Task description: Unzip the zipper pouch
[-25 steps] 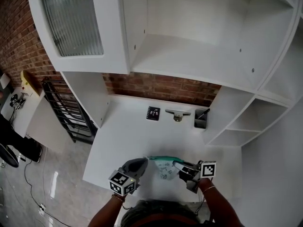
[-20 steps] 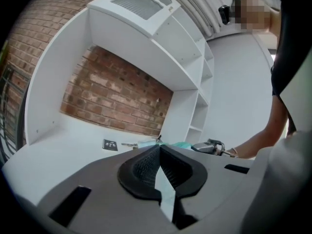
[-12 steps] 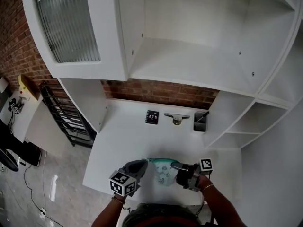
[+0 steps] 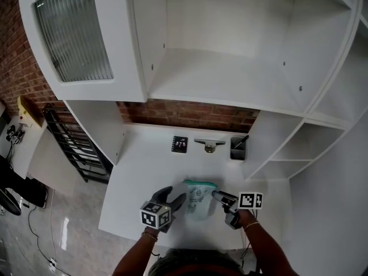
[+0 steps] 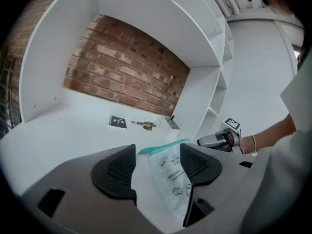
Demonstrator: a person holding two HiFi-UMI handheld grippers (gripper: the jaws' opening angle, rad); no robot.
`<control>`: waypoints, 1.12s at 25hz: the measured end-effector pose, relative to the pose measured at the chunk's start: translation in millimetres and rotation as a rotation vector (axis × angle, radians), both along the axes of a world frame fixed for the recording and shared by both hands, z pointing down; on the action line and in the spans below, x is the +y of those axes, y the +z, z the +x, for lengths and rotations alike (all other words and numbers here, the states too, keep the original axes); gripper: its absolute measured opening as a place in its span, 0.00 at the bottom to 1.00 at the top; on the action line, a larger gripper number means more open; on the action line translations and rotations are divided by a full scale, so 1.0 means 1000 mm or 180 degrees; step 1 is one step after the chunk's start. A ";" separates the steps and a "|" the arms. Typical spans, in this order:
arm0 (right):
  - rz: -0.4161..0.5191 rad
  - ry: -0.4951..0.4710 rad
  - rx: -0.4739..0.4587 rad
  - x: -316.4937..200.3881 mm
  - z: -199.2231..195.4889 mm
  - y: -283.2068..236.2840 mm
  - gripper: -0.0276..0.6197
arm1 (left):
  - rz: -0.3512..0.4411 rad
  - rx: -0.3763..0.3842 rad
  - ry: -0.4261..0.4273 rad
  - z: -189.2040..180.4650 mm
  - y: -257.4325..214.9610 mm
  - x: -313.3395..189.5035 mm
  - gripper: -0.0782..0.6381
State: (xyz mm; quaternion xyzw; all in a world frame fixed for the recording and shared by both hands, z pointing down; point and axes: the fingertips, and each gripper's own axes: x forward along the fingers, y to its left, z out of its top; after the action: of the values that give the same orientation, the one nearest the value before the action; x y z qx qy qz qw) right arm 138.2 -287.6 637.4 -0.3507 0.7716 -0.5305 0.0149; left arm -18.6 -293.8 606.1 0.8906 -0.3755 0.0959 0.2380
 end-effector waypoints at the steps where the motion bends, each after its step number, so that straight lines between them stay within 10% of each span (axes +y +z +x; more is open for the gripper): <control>1: 0.0082 0.0096 0.0168 0.003 0.009 -0.001 0.47 | -0.0009 0.0082 -0.0046 -0.005 -0.001 0.002 0.48; 8: 0.0965 0.1090 0.0929 0.027 0.064 -0.057 0.33 | 0.0396 0.0181 -0.0337 -0.027 -0.038 0.026 0.40; 12: 0.1732 0.1284 0.1627 0.051 0.056 -0.117 0.23 | 0.0986 0.0157 -0.0617 -0.033 -0.086 0.050 0.16; 17: 0.2583 0.1373 0.2455 0.092 0.035 -0.175 0.04 | 0.1793 -0.0179 -0.1041 -0.046 -0.150 0.088 0.11; 28: 0.2792 0.1481 0.2574 0.132 0.024 -0.196 0.04 | 0.1690 -0.0260 -0.1248 -0.078 -0.157 0.120 0.11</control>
State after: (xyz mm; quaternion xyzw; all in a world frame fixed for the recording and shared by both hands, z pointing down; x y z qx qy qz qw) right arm 162.6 -155.9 441.8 -0.6427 0.7654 0.0259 -0.0205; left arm -96.4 -173.5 449.2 0.8277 -0.5609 -0.0173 -0.0038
